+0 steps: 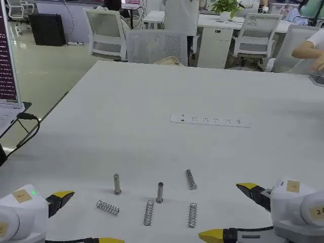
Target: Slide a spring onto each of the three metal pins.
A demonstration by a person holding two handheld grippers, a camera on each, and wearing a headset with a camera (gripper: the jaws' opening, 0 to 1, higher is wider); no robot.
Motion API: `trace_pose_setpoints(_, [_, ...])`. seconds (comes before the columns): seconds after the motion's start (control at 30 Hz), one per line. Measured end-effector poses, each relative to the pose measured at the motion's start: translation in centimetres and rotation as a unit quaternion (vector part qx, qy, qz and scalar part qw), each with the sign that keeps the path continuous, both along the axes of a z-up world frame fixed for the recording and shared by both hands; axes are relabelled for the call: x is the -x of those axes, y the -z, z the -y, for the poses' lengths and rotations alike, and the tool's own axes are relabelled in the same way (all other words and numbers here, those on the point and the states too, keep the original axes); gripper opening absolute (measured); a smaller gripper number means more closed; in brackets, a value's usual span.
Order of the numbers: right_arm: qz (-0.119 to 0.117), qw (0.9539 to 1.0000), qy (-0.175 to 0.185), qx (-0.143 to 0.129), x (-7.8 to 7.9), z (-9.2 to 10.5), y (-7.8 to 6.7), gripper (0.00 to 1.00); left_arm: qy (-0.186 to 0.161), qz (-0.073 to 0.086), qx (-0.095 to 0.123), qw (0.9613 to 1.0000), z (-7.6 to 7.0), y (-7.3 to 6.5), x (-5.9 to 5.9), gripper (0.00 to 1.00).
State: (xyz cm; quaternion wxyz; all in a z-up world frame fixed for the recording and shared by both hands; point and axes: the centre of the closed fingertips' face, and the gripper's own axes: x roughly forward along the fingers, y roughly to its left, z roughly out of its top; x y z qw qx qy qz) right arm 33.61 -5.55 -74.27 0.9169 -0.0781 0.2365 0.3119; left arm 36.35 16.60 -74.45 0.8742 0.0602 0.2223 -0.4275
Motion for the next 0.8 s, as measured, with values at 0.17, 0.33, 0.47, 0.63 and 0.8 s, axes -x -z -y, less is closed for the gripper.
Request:
trace_pose_setpoints(0.17, [-0.001, 1.0, 0.0, 0.0, 0.05, -0.01, 0.04, 0.93, 0.0, -0.001, -0.002, 1.0, -0.03, 0.07, 0.11, 0.96])
trace_pose_setpoints(0.33, [-0.001, 1.0, 0.0, 0.001, 0.05, -0.04, 0.02, 0.93, 0.0, -0.002, -0.002, 1.0, -0.07, 0.08, 0.09, 0.96])
trace_pose_setpoints(0.47, [-0.001, 1.0, -0.001, 0.001, 0.07, 0.0, 0.07, 0.93, -0.001, -0.002, -0.001, 1.0, -0.1, 0.11, -0.02, 0.96])
trace_pose_setpoints(0.63, [-0.002, 1.0, 0.0, 0.001, 0.11, 0.03, 0.14, 0.93, -0.001, -0.002, -0.002, 1.0, -0.08, 0.23, 0.02, 0.95])
trace_pose_setpoints(0.8, [-0.003, 1.0, -0.001, 0.003, 0.13, 0.03, 0.22, 0.92, -0.002, -0.002, -0.001, 1.0, -0.04, 0.24, 0.03, 0.95])
